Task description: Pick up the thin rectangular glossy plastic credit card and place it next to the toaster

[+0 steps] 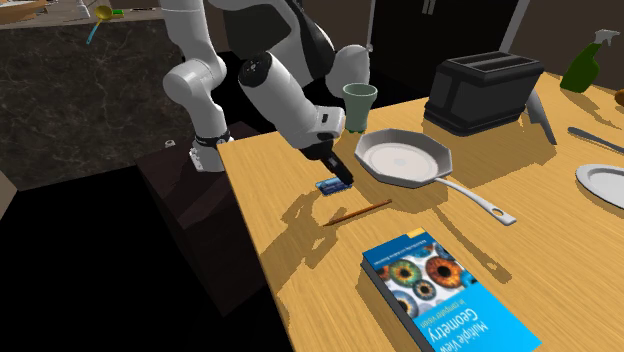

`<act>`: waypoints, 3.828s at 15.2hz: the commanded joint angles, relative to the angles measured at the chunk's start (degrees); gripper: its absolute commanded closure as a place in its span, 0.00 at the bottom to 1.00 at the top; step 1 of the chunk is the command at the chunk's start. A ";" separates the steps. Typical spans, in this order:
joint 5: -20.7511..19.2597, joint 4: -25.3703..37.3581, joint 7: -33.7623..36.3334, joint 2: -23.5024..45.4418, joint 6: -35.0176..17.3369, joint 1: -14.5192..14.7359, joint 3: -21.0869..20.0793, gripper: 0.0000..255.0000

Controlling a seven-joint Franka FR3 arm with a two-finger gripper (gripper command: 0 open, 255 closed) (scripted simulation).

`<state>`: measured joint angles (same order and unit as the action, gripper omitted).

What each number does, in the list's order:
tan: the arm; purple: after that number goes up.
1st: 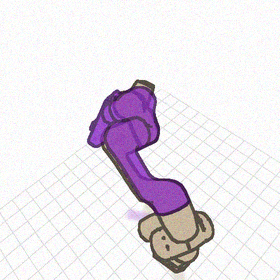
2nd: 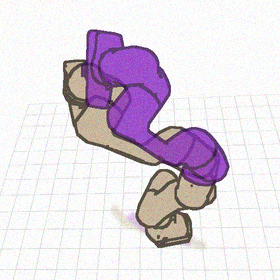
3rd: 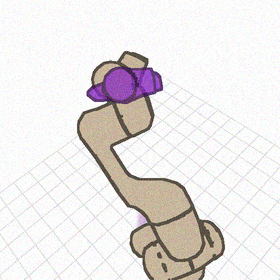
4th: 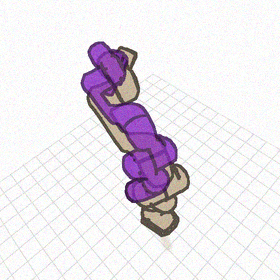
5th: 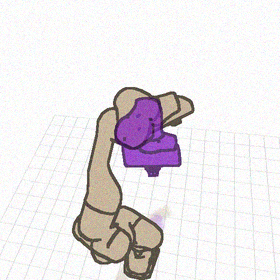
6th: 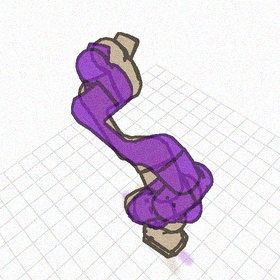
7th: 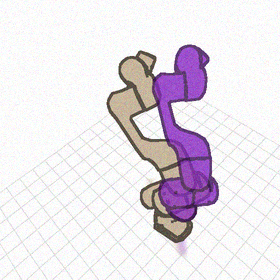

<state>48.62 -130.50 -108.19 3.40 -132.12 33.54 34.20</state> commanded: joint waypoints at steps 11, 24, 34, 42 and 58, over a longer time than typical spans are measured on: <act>3.93 0.48 -2.41 3.15 -1.34 0.44 -1.07 0.00; 1.39 0.67 0.05 1.21 -0.66 0.69 -0.72 1.00; -6.42 2.24 7.91 -4.59 2.43 0.90 -0.31 1.00; -11.48 4.53 13.47 -8.29 5.79 0.62 -0.59 1.00; -18.14 11.79 22.33 -12.92 14.24 -0.09 -1.58 1.00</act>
<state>30.85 -119.11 -86.31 -9.22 -118.44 33.52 32.66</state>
